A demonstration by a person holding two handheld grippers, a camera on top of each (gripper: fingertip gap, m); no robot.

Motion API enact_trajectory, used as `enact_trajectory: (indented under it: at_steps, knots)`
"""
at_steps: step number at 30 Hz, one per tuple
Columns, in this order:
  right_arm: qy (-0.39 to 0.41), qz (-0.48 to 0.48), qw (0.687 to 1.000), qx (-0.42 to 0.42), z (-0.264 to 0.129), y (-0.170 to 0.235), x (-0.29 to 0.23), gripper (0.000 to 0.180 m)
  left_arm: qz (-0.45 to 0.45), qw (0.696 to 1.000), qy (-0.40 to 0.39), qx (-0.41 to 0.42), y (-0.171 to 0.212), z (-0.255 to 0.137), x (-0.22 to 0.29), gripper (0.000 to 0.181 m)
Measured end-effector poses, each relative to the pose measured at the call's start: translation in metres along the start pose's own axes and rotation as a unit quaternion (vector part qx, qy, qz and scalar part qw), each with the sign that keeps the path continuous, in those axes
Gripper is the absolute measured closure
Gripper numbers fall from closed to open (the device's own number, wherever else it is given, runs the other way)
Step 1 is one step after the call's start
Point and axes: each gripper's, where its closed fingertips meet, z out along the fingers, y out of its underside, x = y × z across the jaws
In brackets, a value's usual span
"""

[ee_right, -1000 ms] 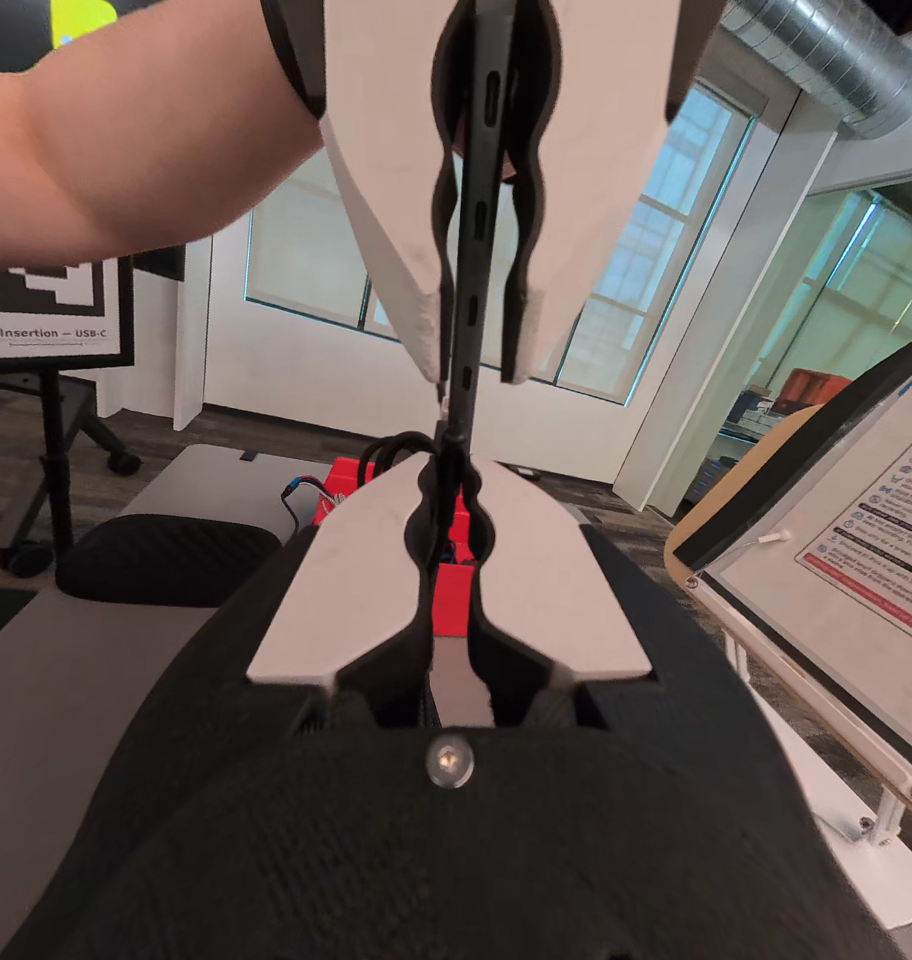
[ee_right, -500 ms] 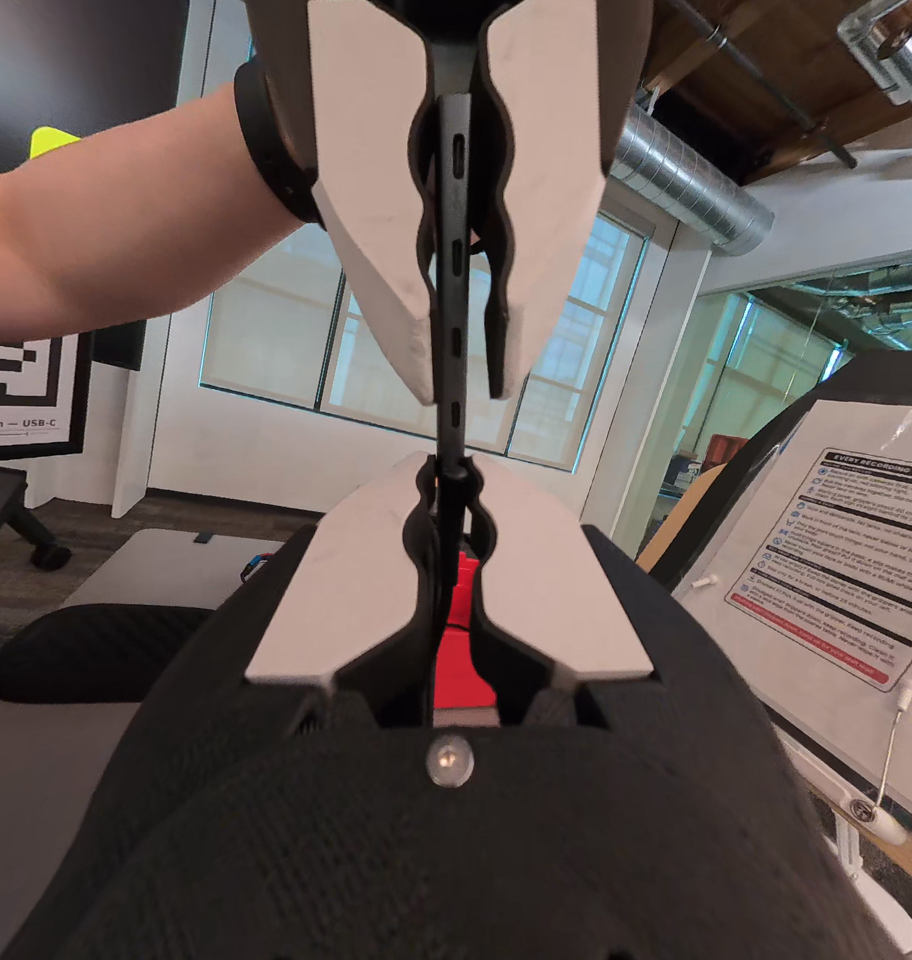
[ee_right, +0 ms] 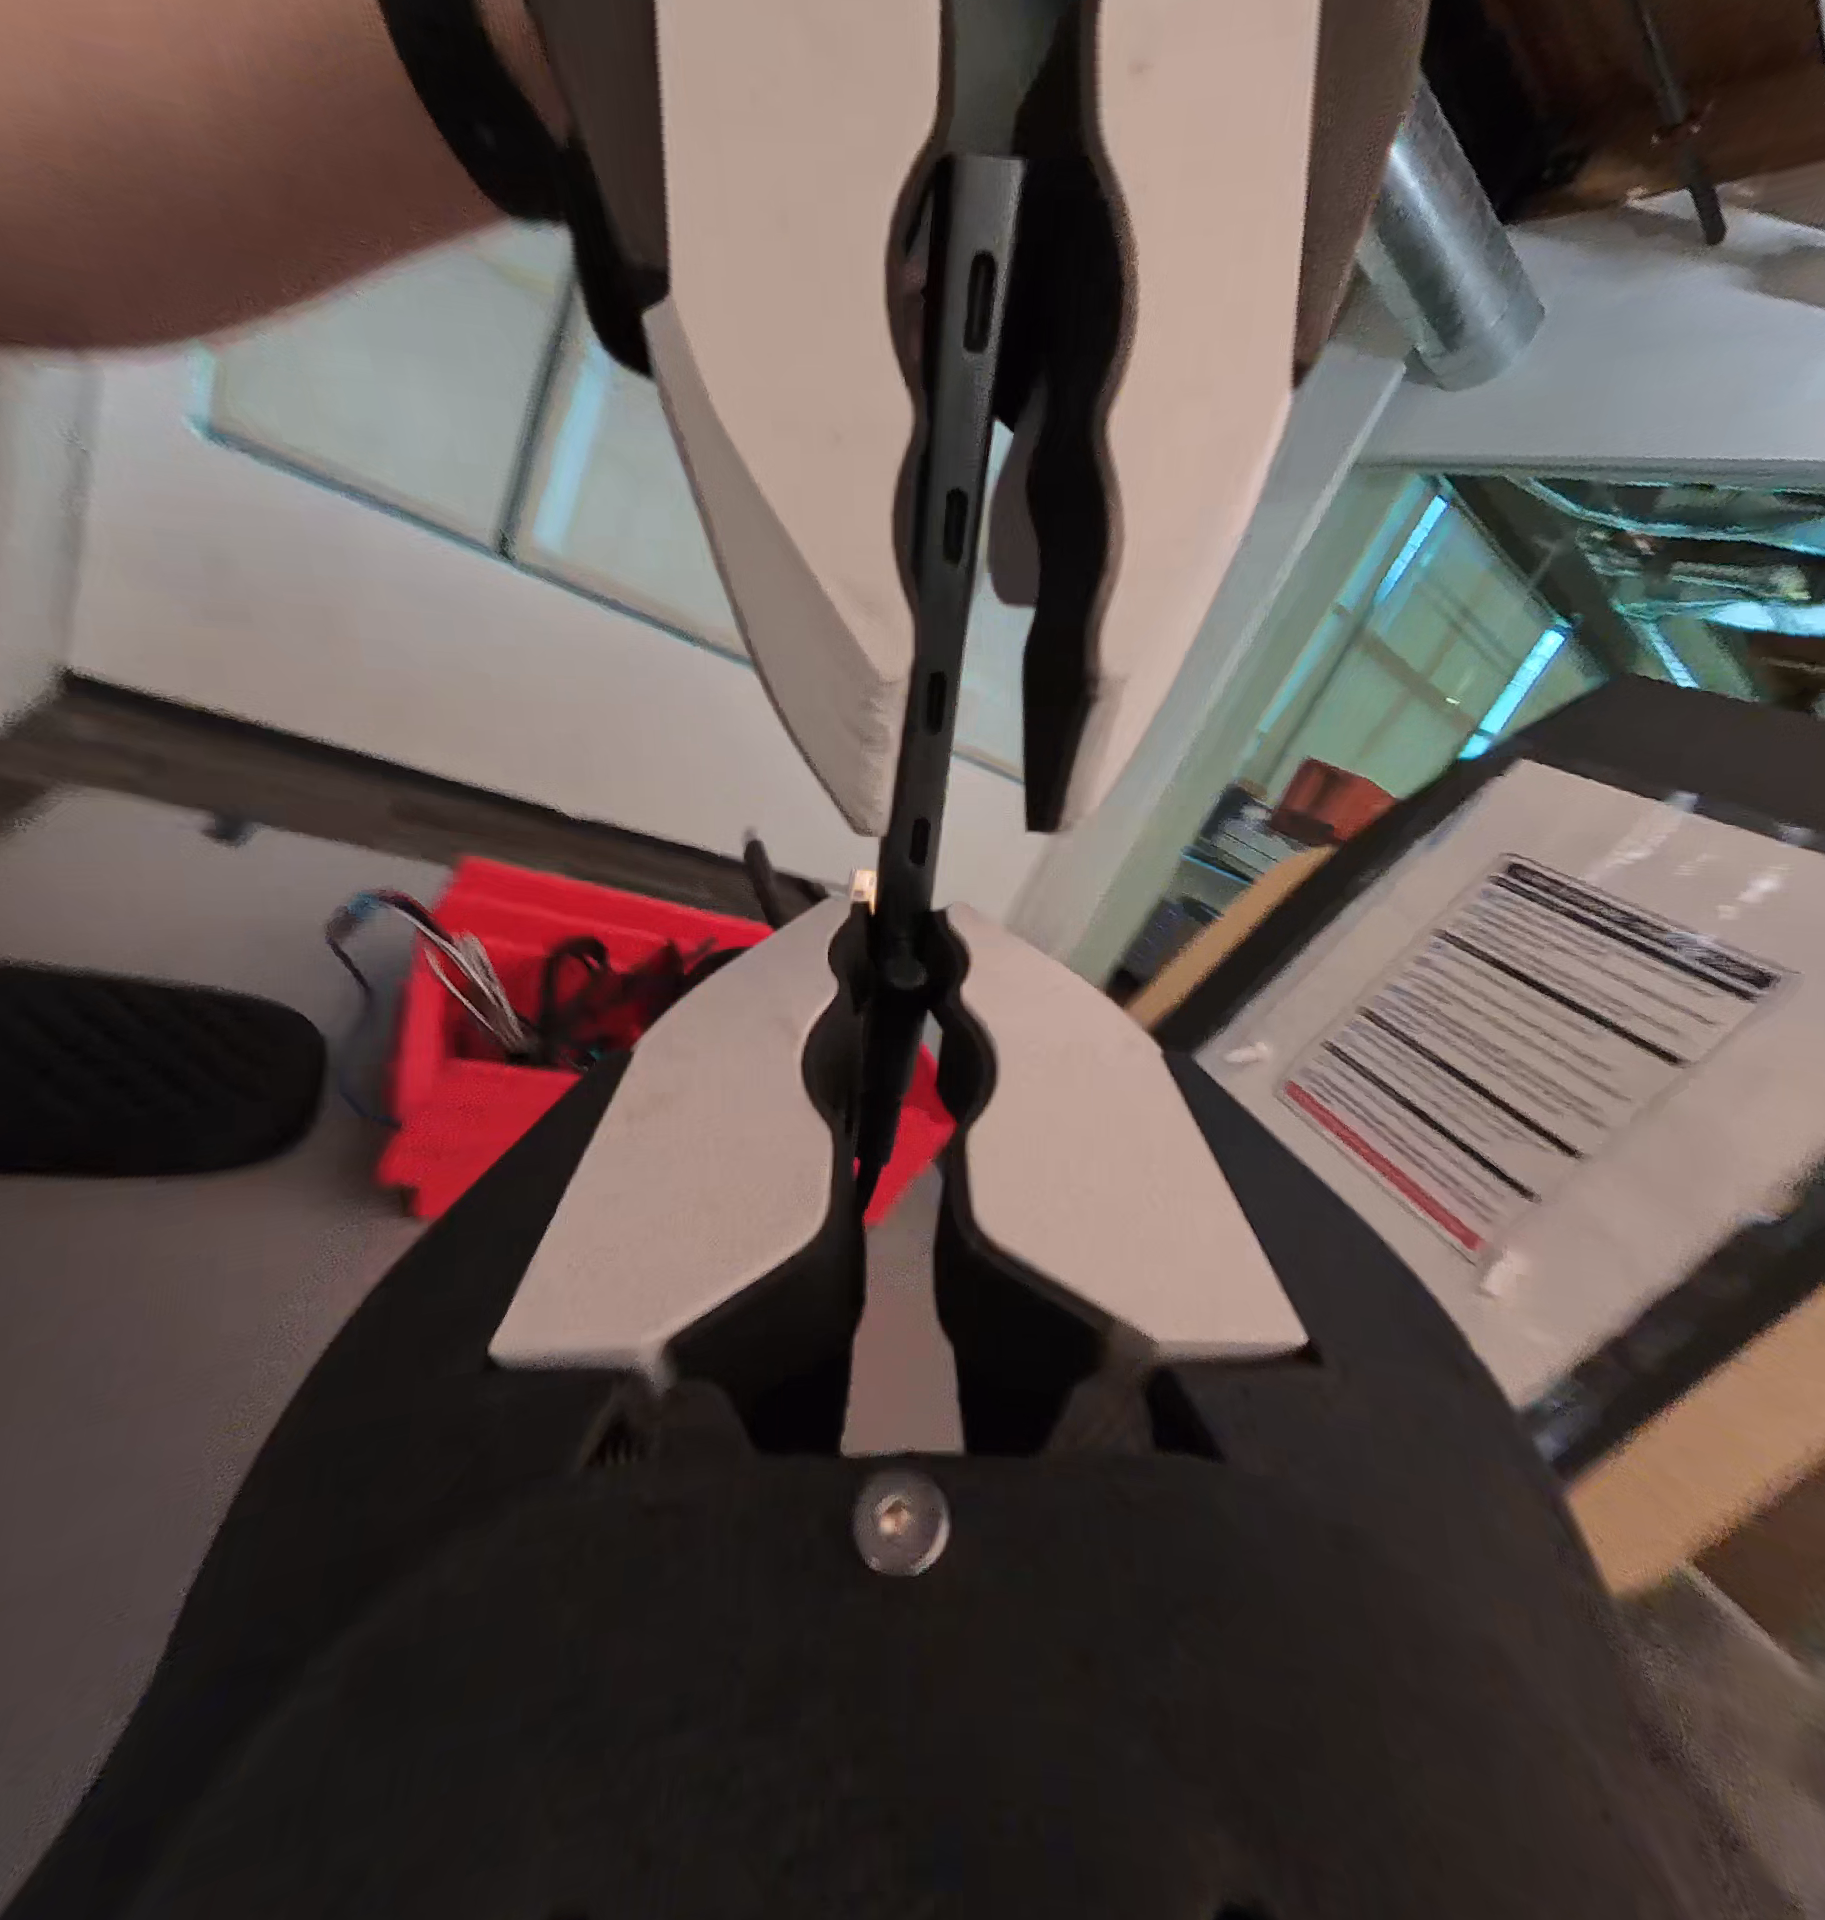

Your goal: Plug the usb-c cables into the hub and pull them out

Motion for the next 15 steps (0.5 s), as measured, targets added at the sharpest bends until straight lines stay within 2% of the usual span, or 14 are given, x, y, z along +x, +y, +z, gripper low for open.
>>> enact_trajectory:
  at_steps: [3,5,7,9,11,13,15]
  knots:
    - [0.049,-0.097,0.991,-0.081,-0.001,0.014,0.01,0.169,-0.036,0.998,-0.021,0.039,0.01,-0.003,0.0,0.148]
    - [0.082,-0.171,0.973,-0.132,-0.002,0.024,0.016,0.169,-0.074,0.993,-0.042,0.084,0.015,-0.01,-0.005,0.129]
    - [0.108,-0.237,0.951,-0.169,-0.001,0.031,0.019,0.169,-0.133,0.98,-0.049,0.141,0.022,-0.017,-0.009,0.118]
    - [0.121,-0.287,0.931,-0.192,0.003,0.04,0.018,0.169,-0.211,0.958,-0.047,0.187,0.032,-0.02,-0.015,0.116]
    - [0.13,-0.334,0.91,-0.209,0.009,0.049,0.014,0.169,-0.286,0.934,-0.009,0.213,0.043,-0.015,-0.014,0.112]
    - [0.132,-0.378,0.889,-0.224,0.015,0.059,0.009,0.17,-0.333,0.918,0.009,0.215,0.054,-0.003,-0.014,0.106]
    - [0.128,-0.405,0.875,-0.234,0.02,0.068,0.003,0.17,-0.347,0.919,-0.002,0.189,0.07,0.014,-0.012,0.107]
